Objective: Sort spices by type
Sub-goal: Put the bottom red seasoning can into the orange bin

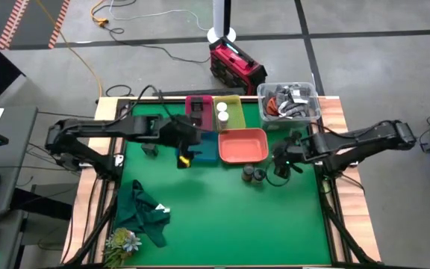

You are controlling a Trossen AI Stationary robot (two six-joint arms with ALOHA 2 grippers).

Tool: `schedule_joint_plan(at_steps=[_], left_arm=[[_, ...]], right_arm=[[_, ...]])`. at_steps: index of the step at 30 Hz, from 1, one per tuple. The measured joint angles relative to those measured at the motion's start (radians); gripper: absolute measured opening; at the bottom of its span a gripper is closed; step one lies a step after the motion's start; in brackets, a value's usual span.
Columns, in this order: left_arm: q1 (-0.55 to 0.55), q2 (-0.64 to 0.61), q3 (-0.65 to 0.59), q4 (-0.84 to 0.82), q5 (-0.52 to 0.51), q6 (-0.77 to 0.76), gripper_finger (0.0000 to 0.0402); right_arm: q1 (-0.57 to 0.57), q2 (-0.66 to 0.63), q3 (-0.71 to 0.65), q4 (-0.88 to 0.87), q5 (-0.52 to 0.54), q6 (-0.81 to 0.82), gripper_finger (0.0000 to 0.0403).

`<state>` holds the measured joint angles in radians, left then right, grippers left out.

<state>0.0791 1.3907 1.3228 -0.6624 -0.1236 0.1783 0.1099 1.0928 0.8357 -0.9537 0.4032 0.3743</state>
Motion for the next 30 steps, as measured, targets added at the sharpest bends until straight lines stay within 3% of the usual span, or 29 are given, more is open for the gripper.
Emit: schedule_joint_plan(at_steps=[5, 14, 30], left_arm=[[-0.034, -0.049, -0.062, 0.021, -0.011, -0.019, 0.0247], [-0.047, -0.065, -0.096, 0.021, -0.027, -0.014, 0.0247], [-0.047, -0.065, -0.096, -0.007, -0.024, 0.037, 0.0247]], right_arm=[[-0.107, 0.075, 0.021, -0.096, -0.065, -0.083, 0.0260], [-0.234, 0.122, 0.022, -0.088, -0.221, -0.275, 0.0260], [-0.251, 0.125, 0.022, -0.063, -0.363, -0.374, 0.0260]])
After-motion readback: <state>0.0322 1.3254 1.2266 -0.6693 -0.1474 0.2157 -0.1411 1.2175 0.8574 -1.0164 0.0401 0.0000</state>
